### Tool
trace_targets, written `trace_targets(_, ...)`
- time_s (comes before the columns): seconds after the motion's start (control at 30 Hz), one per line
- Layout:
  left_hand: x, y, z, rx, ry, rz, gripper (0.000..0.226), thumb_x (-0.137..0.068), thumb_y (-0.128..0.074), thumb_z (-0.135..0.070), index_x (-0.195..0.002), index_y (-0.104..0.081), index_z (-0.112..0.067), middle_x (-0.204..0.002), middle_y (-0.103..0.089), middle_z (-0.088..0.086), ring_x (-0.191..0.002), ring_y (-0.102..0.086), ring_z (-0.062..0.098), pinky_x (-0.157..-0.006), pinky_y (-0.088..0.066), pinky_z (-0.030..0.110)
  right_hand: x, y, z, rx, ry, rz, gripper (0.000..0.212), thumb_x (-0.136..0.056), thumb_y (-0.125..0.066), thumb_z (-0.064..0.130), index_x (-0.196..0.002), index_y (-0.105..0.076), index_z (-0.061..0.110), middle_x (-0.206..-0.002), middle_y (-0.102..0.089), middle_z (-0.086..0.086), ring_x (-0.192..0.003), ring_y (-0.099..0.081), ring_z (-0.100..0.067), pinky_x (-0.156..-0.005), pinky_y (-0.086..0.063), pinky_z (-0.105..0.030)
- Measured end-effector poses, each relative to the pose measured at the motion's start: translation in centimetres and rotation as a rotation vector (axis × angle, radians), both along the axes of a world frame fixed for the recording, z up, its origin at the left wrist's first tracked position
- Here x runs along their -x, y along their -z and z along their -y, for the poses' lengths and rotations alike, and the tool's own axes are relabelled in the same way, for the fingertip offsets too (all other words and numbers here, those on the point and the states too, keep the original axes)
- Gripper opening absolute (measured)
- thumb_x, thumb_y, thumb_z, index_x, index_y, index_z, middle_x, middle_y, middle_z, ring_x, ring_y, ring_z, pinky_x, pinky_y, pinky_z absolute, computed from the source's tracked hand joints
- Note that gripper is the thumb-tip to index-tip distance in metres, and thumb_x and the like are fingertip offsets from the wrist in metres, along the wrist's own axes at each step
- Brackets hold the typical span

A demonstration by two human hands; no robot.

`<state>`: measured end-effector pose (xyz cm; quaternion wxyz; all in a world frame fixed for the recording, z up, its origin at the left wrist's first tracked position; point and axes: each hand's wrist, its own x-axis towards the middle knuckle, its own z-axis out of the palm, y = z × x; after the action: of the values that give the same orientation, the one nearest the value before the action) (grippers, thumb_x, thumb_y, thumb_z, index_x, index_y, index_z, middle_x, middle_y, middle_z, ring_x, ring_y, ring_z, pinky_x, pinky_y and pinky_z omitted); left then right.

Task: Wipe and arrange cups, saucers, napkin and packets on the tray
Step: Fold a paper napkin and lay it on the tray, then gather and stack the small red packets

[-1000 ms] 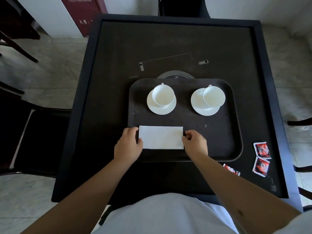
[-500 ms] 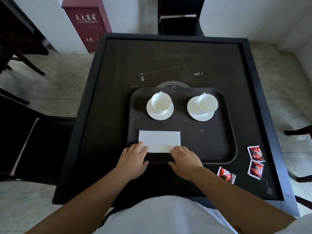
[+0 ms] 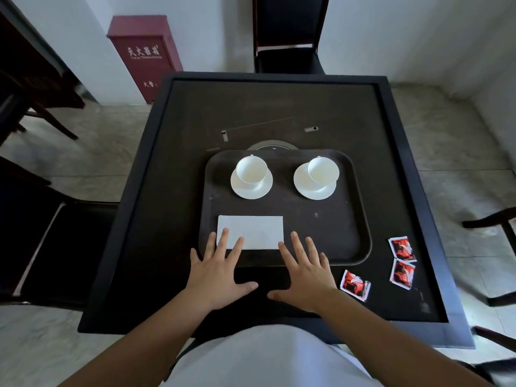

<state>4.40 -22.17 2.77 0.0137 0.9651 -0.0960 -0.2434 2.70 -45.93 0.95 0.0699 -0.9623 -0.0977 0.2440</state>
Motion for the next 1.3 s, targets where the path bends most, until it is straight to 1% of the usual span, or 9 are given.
trace_targets(0.13,1.0,-0.6,1.6,-0.009,-0.019,-0.002,0.110,-0.059,-0.016,-0.098,-0.147,0.018,-0.043,-0.159,0.030,0.000,-0.145,0.025,0.032,-0.109,-0.003,0.070,0.7,0.0,1.9,-0.007,0.002,0.003,0.119,-0.054,-0.021,0.101,-0.146,0.025,0.041,-0.140,0.055,0.009,-0.143,0.030,-0.032,-0.114,0.000,-0.060)
trace_targets(0.4,3.6,-1.1,5.1,-0.046,-0.045,-0.009,0.108,-0.062,-0.021,-0.095,-0.150,0.012,-0.040,-0.162,0.022,0.003,-0.146,0.021,0.031,-0.111,-0.004,0.067,1.4,-0.9,5.0,-0.036,-0.024,0.023,0.113,-0.059,-0.020,0.098,-0.148,0.020,0.040,-0.152,0.039,0.003,-0.144,0.026,-0.033,-0.115,-0.001,-0.059)
trace_targets(0.5,4.3,-1.3,6.7,-0.029,-0.036,0.000,0.101,-0.069,-0.022,-0.089,-0.152,0.002,-0.038,-0.164,0.009,0.005,-0.149,0.012,0.030,-0.113,-0.007,0.063,1.8,-1.0,6.2,-0.045,-0.045,0.031,0.106,-0.070,-0.029,0.091,-0.151,0.010,0.036,-0.160,0.027,-0.001,-0.147,0.018,-0.034,-0.116,-0.005,-0.057)
trace_targets(0.63,4.4,-1.5,8.9,0.039,-0.013,0.035,0.085,-0.081,-0.037,-0.075,-0.152,-0.017,-0.032,-0.164,-0.009,0.005,-0.149,-0.004,0.028,-0.116,-0.015,0.056,2.9,-1.2,8.0,-0.102,-0.006,0.051,0.085,-0.086,-0.051,0.066,-0.152,-0.012,0.030,-0.164,0.000,-0.005,-0.149,-0.003,-0.032,-0.116,-0.018,-0.052)
trace_targets(0.73,4.1,-1.8,10.6,0.110,0.025,0.059,0.078,-0.085,-0.045,-0.067,-0.150,-0.027,-0.028,-0.160,-0.022,0.005,-0.146,-0.019,0.026,-0.115,-0.025,0.047,4.0,-1.8,9.3,-0.161,0.053,0.092,0.068,-0.087,-0.055,0.054,-0.145,-0.032,0.027,-0.157,-0.027,-0.001,-0.142,-0.026,-0.027,-0.110,-0.032,-0.047)
trace_targets(0.83,3.8,-2.1,12.2,0.183,0.062,0.041,0.071,-0.086,-0.048,-0.062,-0.147,-0.034,-0.027,-0.155,-0.032,0.000,-0.140,-0.033,0.021,-0.107,-0.037,0.041,4.9,-2.2,10.3,-0.176,0.093,0.106,0.057,-0.088,-0.054,0.050,-0.138,-0.043,0.027,-0.144,-0.042,0.005,-0.130,-0.042,-0.024,-0.102,-0.042,-0.043)
trace_targets(0.97,3.4,-2.3,13.2,0.226,0.150,-0.004,0.064,-0.089,-0.048,-0.057,-0.145,-0.036,-0.028,-0.151,-0.037,-0.006,-0.132,-0.042,0.018,-0.099,-0.043,0.037,6.1,-2.7,10.8,-0.144,0.185,0.080,0.052,-0.089,-0.054,0.048,-0.135,-0.048,0.025,-0.139,-0.049,0.002,-0.126,-0.047,-0.024,-0.101,-0.042,-0.042)
trace_targets(1.07,3.3,-2.4,13.5,0.241,0.214,-0.035,0.061,-0.090,-0.048,-0.054,-0.144,-0.038,-0.029,-0.146,-0.043,-0.008,-0.125,-0.048,0.017,-0.094,-0.045,0.036,7.6,-3.2,10.8,-0.118,0.290,0.052,0.045,-0.088,-0.053,0.048,-0.128,-0.052,0.026,-0.131,-0.055,0.003,-0.118,-0.053,-0.024,-0.090,-0.044,-0.038)
trace_targets(1.3,3.4,-1.6,15.1,0.289,0.308,-0.153,0.060,-0.092,-0.047,-0.053,-0.146,-0.036,-0.029,-0.148,-0.041,-0.006,-0.129,-0.046,0.017,-0.096,-0.045,0.039,11.7,-4.3,11.7,-0.059,0.534,-0.039,0.040,-0.089,-0.051,0.050,-0.123,-0.053,0.028,-0.115,-0.059,0.005,-0.104,-0.059,-0.021,-0.070,-0.049,-0.034)
